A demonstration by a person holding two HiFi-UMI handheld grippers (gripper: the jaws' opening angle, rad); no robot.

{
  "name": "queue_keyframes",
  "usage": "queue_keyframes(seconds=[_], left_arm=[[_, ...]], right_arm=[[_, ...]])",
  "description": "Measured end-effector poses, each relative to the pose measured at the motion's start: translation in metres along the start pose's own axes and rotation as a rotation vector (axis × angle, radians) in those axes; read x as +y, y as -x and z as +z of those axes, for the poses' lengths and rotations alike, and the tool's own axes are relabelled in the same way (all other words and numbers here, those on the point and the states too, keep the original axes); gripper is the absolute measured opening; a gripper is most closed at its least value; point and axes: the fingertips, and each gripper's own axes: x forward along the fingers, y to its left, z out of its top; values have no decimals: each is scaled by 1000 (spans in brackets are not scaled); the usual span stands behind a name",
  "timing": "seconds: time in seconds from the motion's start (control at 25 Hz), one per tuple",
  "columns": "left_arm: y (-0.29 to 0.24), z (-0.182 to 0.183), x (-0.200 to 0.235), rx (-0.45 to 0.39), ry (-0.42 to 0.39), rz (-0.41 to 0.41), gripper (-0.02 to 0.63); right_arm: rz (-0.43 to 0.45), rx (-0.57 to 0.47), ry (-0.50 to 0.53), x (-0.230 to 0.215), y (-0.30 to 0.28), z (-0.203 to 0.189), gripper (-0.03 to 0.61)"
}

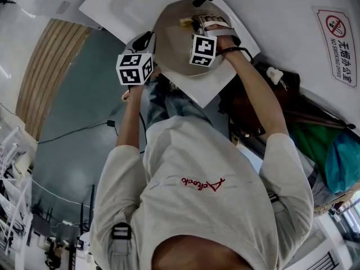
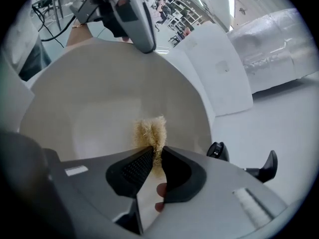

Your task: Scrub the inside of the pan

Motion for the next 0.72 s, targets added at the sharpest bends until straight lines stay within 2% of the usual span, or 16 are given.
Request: queue_keyframes(seconds=[0.36, 0.72], left_arm=[[-1, 0, 0, 9, 0, -7, 41], [-2, -3, 4, 18, 16, -11, 41]], right_arm=[[-43, 13, 51, -23, -24, -4, 67], [-13, 25, 48, -10, -41, -4, 67]])
